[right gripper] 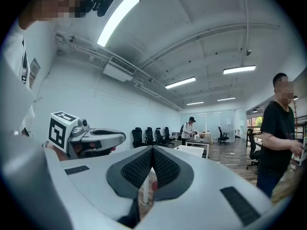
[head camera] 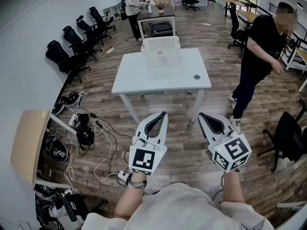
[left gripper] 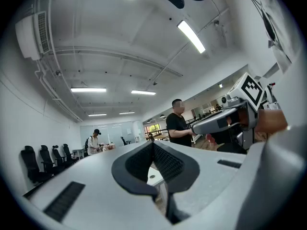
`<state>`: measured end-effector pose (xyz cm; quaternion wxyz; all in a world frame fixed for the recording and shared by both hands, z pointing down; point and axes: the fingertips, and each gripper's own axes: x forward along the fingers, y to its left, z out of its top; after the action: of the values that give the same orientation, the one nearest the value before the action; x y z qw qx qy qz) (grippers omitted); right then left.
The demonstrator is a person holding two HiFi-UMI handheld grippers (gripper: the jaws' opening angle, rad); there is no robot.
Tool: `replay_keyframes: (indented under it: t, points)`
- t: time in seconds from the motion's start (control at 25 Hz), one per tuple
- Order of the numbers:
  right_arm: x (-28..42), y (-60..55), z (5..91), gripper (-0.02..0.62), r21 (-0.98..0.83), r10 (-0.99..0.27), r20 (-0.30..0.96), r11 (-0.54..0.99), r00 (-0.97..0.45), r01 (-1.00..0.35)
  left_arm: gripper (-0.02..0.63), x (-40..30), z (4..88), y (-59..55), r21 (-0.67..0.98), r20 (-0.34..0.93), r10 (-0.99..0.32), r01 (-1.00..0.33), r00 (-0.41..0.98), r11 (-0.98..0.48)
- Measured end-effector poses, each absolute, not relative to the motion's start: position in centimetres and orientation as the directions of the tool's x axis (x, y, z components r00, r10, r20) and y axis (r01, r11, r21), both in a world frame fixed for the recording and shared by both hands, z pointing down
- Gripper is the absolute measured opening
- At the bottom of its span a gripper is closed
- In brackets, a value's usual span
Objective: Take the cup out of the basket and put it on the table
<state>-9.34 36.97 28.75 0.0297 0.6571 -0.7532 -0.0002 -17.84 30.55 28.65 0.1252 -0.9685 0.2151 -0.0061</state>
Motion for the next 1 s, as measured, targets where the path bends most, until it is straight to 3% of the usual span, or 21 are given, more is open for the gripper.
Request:
replay_keyframes:
  t: [1.0]
  points:
    - [-5.5,38.2,29.0,0.017,0.01,-0.984,-0.007,0.177,-0.177,-0.984,0.003,-14.4,29.8,31.3,-0.255,-0.026,-0.447,-0.438,0.894,-0.862]
